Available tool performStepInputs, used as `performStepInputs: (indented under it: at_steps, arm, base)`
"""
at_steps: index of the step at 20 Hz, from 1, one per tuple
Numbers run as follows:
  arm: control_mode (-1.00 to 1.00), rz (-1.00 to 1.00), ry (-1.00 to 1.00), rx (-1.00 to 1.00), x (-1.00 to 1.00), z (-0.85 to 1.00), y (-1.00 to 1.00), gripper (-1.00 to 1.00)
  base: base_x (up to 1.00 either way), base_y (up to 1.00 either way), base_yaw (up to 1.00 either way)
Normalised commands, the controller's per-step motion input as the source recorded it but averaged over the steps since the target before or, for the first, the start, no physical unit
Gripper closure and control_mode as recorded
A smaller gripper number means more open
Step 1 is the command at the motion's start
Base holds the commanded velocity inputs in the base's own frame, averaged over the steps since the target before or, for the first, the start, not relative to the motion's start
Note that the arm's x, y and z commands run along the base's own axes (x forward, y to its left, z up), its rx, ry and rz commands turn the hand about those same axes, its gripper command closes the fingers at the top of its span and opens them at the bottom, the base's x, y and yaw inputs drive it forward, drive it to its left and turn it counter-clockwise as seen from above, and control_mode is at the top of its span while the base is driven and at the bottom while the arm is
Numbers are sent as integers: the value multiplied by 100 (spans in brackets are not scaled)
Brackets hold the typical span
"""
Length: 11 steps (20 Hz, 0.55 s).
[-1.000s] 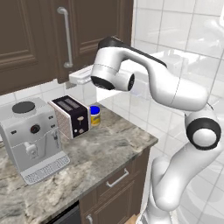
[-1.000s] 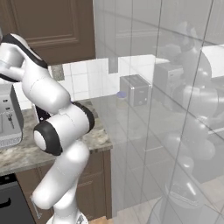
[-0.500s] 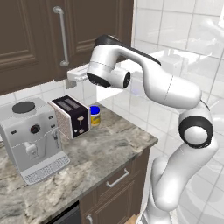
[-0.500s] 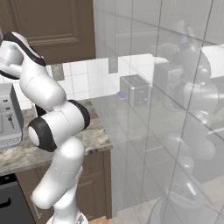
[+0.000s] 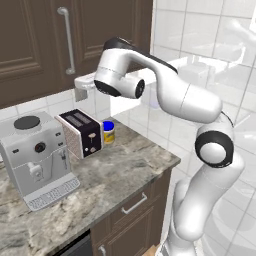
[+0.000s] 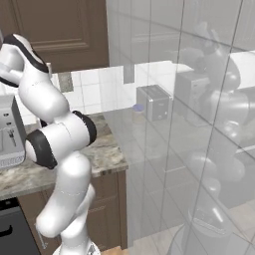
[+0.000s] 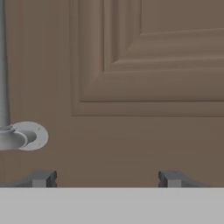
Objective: Close all open cabinet doors.
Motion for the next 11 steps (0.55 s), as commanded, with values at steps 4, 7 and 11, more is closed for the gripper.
performStepInputs:
  at_steps: [4, 7, 11]
  arm:
    - [-100, -3, 0, 0, 19, 0, 0, -100]
    - [-100, -3, 0, 0, 18, 0, 0, -100]
    - [-100, -2, 0, 0, 14, 0, 0, -100]
  base:
    - [0, 0, 0]
    - [0, 0, 0]
    - [0, 0, 0]
